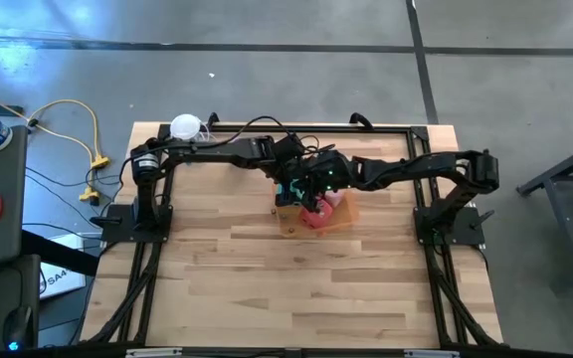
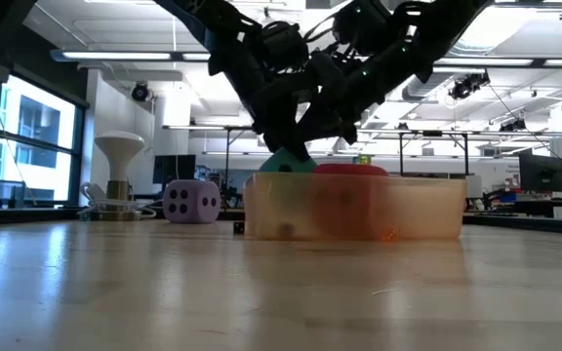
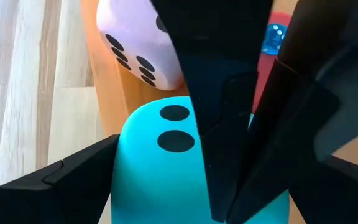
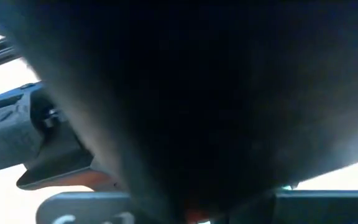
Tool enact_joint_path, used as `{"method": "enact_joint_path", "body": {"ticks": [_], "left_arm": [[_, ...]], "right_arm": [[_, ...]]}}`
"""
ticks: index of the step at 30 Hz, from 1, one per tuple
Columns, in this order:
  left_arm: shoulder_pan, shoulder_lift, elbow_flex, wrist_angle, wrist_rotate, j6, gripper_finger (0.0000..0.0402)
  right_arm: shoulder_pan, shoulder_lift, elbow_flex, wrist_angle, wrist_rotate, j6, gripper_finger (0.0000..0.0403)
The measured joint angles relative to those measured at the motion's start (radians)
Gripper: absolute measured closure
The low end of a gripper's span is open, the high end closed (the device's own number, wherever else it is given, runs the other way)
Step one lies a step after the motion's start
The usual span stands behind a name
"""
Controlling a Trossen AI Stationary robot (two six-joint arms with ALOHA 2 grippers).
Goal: Pick & Place Dice
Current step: Put the large light blue dice into the orange bin
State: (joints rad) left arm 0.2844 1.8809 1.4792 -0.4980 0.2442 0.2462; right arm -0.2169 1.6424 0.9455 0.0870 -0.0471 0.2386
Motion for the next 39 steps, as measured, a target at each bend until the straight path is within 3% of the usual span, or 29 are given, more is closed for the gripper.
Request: {"method": "enact_joint_path", "body": {"ticks": [32,37,39], "left_arm": [[0.016,-0.038,0.0,-0.01,0.003,-0.034,0.0002],[0.021,-0.057,0.002,-0.014,-0.038,-0.035,0.0002],[0.025,-0.127,0.004,-0.015,-0.051,-0.041,0.0002]], "right_arm": [[-0.009,0.001,0.0,-0.06,-0.005,-0.007,0.04],[-0.007,-0.057,-0.002,-0.076,0.04,-0.031,0.04],[-0.006,-0.088,-0.014,-0.133,0.048,-0.03,0.04]]}}
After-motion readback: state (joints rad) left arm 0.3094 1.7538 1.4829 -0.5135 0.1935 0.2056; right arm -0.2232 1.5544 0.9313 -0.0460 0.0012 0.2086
